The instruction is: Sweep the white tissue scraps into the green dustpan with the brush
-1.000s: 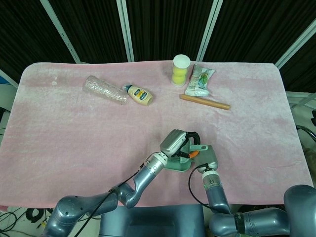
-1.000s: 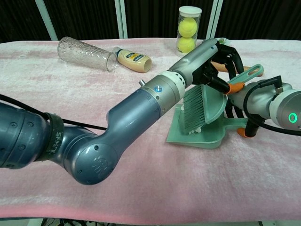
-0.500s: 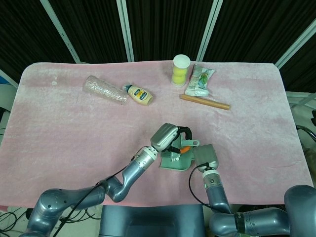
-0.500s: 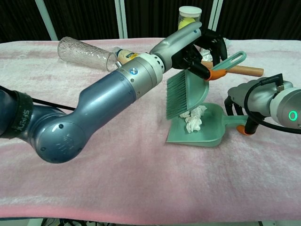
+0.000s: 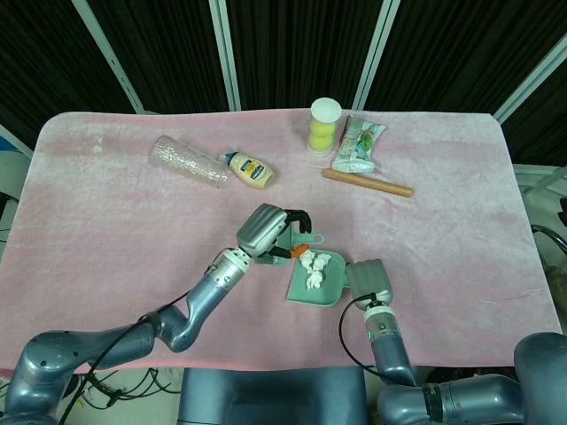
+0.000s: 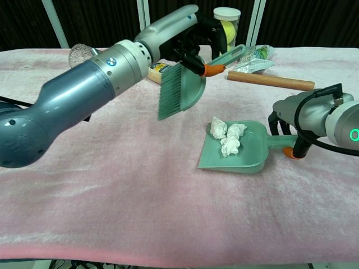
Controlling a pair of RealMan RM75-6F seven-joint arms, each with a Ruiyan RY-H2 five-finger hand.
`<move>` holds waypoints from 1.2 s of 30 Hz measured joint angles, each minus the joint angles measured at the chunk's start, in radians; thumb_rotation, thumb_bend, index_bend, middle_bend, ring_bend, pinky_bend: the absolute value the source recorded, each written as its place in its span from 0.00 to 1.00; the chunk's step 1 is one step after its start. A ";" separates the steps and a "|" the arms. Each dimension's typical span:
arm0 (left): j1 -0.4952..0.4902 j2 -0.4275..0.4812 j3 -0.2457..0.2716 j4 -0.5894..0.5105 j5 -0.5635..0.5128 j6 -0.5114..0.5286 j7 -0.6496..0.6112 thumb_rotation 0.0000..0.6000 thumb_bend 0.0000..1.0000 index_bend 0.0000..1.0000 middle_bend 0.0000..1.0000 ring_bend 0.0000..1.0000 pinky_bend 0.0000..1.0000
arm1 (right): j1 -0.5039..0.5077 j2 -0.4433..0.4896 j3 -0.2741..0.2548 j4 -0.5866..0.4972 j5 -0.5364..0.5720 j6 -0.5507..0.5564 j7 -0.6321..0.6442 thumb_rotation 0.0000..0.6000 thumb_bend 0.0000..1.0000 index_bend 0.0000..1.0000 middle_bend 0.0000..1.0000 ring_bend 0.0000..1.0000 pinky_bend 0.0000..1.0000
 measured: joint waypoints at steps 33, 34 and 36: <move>0.229 0.425 0.232 -0.242 -0.176 -0.184 0.384 1.00 0.11 0.46 0.47 0.91 1.00 | -0.056 -0.009 -0.038 0.026 -0.026 -0.007 0.049 1.00 0.51 0.62 0.57 0.70 0.81; 0.232 0.424 0.233 -0.242 -0.185 -0.186 0.396 1.00 0.08 0.44 0.44 0.90 1.00 | -0.057 -0.009 -0.039 0.027 -0.027 -0.008 0.050 1.00 0.51 0.62 0.57 0.70 0.81; 0.239 0.425 0.234 -0.247 -0.208 -0.189 0.421 1.00 0.01 0.39 0.38 0.90 1.00 | -0.060 -0.007 -0.039 0.027 -0.027 -0.010 0.052 1.00 0.51 0.62 0.57 0.70 0.81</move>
